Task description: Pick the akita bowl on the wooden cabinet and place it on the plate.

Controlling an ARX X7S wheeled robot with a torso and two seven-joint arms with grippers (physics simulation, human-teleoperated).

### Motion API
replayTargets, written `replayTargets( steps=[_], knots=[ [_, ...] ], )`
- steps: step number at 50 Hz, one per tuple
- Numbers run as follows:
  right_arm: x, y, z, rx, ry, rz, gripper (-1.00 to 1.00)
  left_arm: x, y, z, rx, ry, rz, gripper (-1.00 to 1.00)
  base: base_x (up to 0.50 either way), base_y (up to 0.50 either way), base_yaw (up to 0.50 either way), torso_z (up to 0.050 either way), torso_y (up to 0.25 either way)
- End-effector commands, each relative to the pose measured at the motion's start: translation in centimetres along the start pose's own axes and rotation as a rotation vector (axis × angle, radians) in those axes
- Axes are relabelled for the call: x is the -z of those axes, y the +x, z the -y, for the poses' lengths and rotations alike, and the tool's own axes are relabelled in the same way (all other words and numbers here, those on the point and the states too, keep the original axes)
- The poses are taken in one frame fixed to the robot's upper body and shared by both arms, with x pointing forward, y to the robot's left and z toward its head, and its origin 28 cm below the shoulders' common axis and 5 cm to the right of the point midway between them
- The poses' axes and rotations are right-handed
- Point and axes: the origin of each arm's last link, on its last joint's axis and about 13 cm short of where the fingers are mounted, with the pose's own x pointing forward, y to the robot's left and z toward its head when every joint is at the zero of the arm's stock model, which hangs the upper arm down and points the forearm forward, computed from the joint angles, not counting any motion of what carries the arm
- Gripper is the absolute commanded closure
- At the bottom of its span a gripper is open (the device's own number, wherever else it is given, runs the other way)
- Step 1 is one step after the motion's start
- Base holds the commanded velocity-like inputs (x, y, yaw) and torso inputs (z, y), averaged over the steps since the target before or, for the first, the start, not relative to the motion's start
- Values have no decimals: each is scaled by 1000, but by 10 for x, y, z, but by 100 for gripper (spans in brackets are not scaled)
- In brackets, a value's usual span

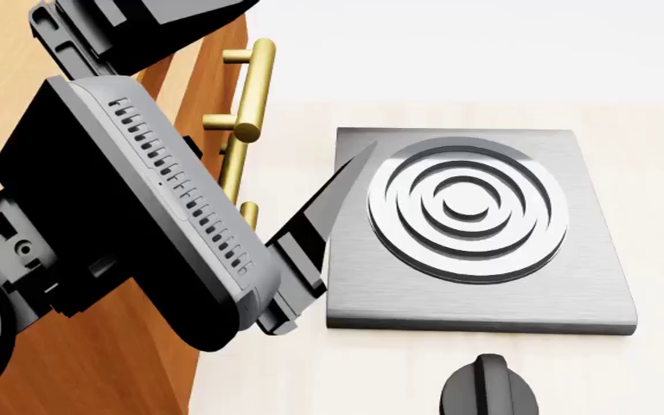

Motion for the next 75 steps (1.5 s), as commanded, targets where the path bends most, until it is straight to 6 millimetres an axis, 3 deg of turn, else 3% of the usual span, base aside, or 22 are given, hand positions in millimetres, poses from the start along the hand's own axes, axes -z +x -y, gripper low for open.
replayTargets(
  steps=[1, 37, 75],
  knots=[
    [4, 4, 9, 12, 3, 26, 100, -4, 2, 2, 18, -5, 37, -100, 0, 0, 0, 0, 0],
    [16, 16, 35, 101, 1, 21, 100, -4, 4, 2, 24, -3, 36, -100, 0, 0, 0, 0, 0],
    [28, 27, 40, 134, -9, 1, 100, -3, 4, 2, 23, -3, 32, -100, 0, 0, 0, 0, 1]
  ],
)
